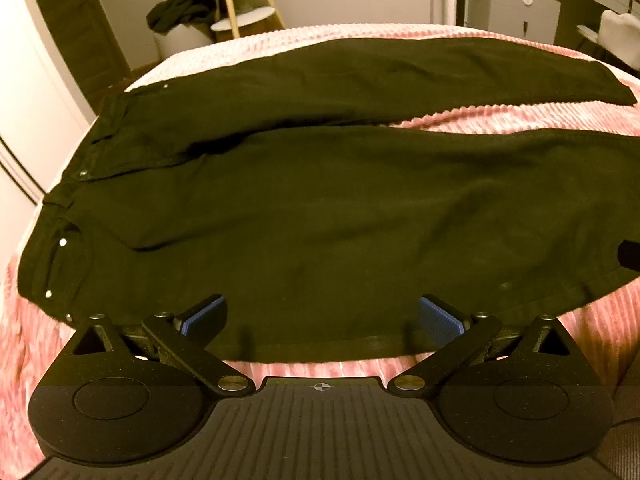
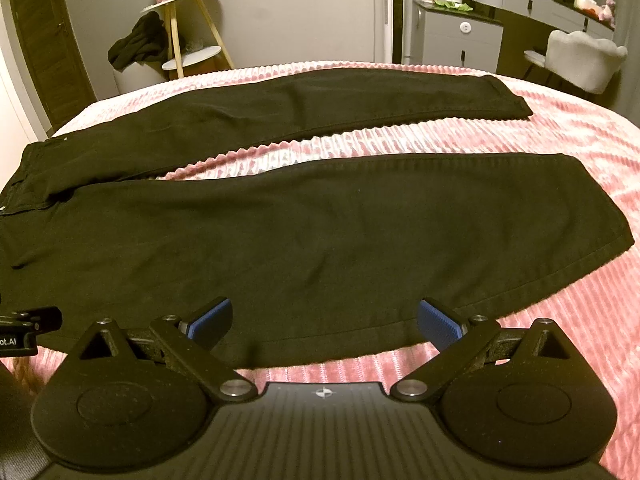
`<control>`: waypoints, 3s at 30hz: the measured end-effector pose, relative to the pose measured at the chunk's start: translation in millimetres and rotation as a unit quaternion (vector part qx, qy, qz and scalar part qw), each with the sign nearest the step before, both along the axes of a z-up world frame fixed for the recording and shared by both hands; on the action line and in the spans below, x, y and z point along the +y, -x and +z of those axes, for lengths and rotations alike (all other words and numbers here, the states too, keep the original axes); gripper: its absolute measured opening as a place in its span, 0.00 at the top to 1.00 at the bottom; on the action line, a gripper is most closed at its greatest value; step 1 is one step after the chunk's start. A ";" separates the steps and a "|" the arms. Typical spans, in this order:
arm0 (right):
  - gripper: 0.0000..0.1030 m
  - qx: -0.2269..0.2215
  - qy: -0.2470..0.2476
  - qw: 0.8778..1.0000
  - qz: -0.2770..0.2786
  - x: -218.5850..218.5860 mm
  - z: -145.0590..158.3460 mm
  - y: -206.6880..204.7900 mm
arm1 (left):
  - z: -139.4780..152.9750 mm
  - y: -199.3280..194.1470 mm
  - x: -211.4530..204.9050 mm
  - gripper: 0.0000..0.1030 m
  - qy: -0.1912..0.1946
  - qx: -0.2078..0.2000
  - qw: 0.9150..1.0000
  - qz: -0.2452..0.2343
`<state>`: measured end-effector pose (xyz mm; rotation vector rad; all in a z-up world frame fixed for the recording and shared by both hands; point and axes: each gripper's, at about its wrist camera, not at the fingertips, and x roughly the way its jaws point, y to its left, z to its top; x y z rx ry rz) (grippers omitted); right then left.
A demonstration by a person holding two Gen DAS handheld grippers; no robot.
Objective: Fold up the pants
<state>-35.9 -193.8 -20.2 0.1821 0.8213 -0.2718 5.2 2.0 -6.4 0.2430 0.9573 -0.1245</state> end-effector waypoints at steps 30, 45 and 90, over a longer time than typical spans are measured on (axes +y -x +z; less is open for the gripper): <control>0.04 0.004 -0.010 1.000 -0.002 -3.6 -2.7 -1.8 | -3.1 0.4 1.4 0.00 0.002 0.005 1.000 0.000; 0.04 0.002 -0.017 1.000 -0.003 -4.8 -1.3 -0.9 | -2.9 -0.3 1.6 0.00 0.000 0.011 1.000 -0.002; 0.10 0.121 -0.158 0.976 -0.084 -144.0 -1.8 -139.4 | -32.6 -211.5 16.0 0.00 0.074 -0.135 0.956 0.250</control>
